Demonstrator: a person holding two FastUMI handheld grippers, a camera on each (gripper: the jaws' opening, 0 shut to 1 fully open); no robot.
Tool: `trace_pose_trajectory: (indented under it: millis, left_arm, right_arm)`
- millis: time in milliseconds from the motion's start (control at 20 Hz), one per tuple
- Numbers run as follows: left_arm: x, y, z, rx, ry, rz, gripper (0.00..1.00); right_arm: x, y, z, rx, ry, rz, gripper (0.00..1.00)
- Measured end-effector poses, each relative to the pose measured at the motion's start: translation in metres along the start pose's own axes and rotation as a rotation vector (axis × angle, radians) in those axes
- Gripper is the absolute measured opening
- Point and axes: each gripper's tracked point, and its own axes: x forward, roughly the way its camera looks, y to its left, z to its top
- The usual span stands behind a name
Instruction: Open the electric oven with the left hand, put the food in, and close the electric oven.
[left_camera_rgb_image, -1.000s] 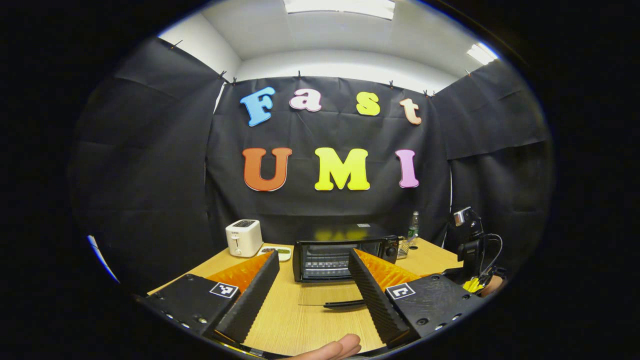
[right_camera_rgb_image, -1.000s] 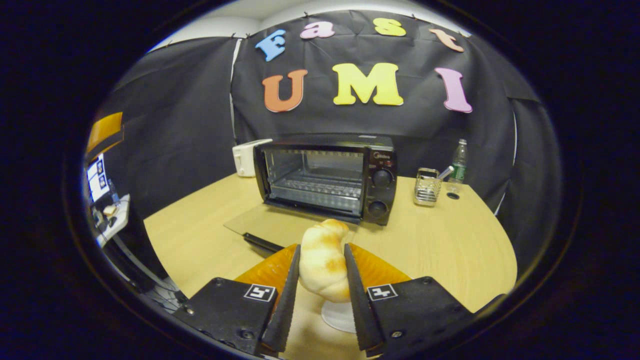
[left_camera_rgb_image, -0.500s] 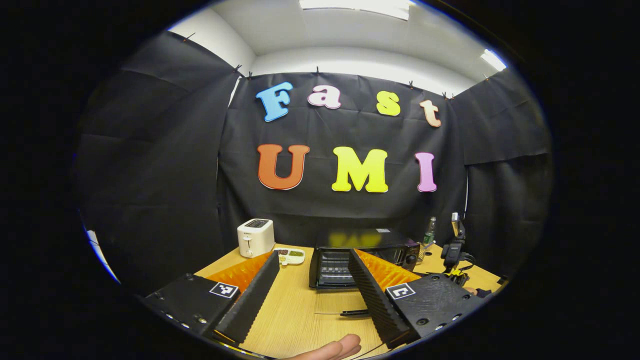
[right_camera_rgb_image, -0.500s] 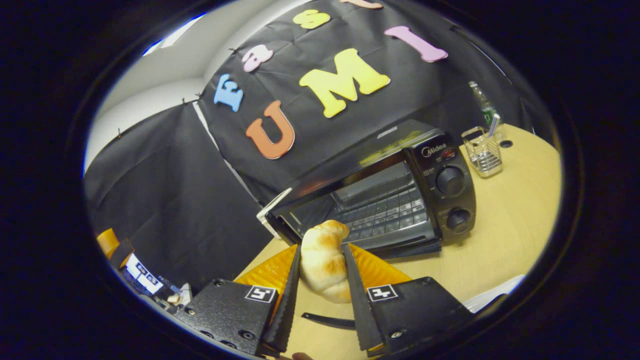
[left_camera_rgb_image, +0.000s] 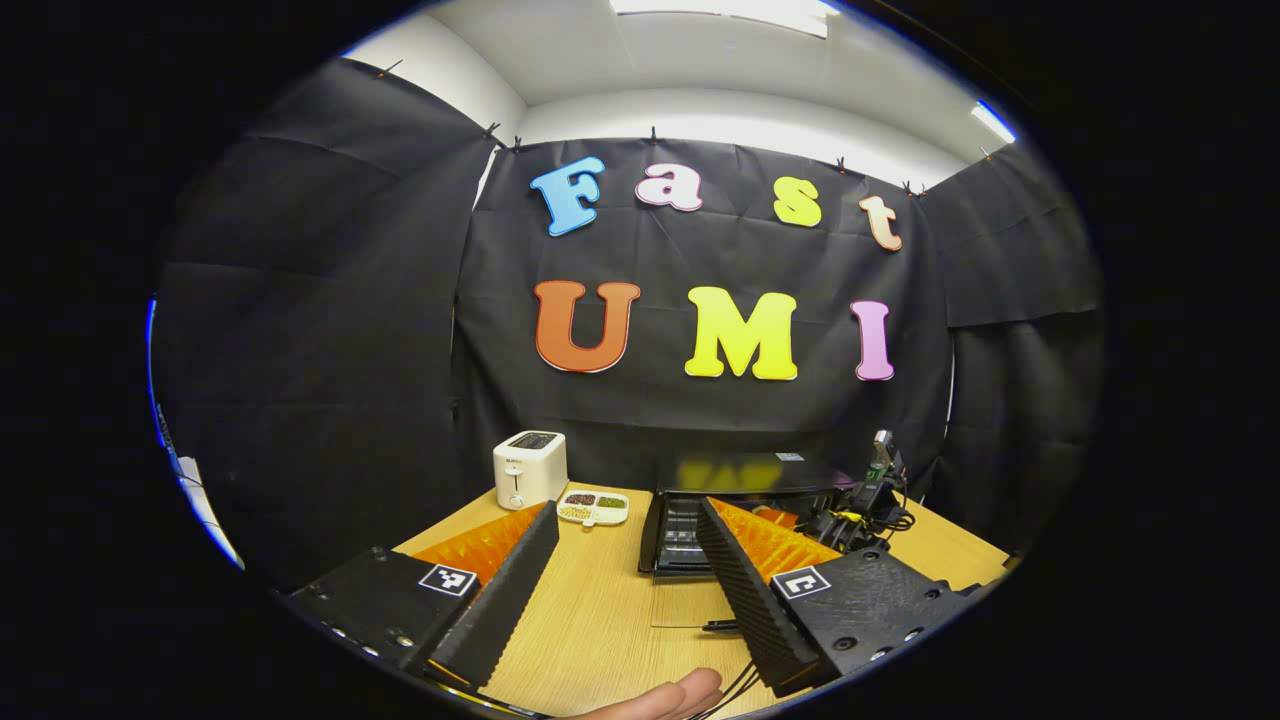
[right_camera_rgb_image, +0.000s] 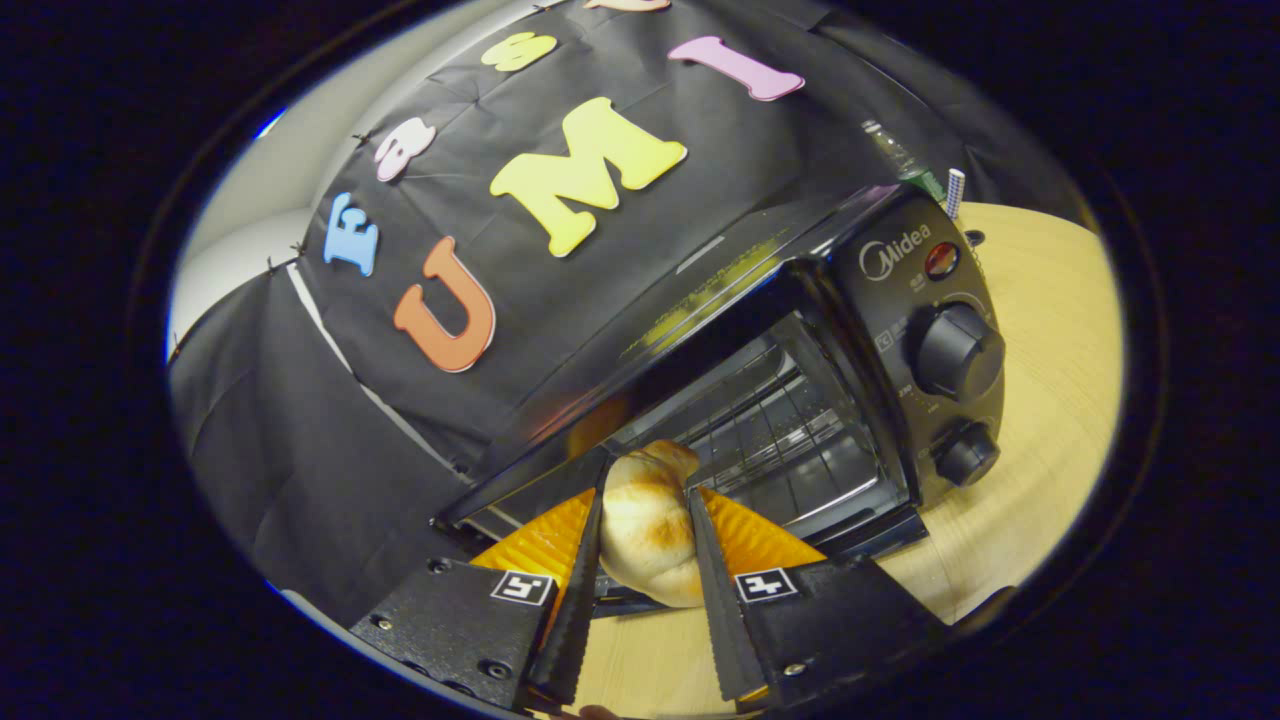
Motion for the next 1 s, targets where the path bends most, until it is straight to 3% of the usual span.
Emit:
trace_pose_trajectory:
  millis: [250, 350, 450, 600, 850, 1000]
  left_arm:
    - [0.0, 0.002, -0.001, 0.014, 0.006, -0.008, 0.92]
    - [0.0, 0.006, -0.003, 0.013, 0.01, -0.007, 0.92]
    - [0.004, 0.01, -0.009, 0.011, 0.02, -0.001, 0.92]
    - [0.008, 0.015, -0.019, 0.006, 0.046, 0.015, 0.92]
    - [0.014, 0.015, -0.016, 0.013, 0.052, 0.01, 0.92]
    - [0.02, 0.008, -0.019, 0.02, 0.055, -0.007, 0.92]
  right_arm:
    - [0.035, -0.007, 0.012, -0.131, -0.079, -0.087, 0.51]
    - [0.047, -0.008, 0.019, -0.17, -0.108, -0.104, 0.51]
    - [0.051, 0.003, 0.017, -0.214, -0.114, -0.071, 0.51]
    - [0.061, -0.001, 0.015, -0.31, -0.117, -0.108, 0.51]
    - [0.081, -0.01, 0.004, -0.419, -0.059, -0.124, 0.51]
    - [0.085, -0.013, 0.001, -0.516, 0.008, -0.145, 0.62]
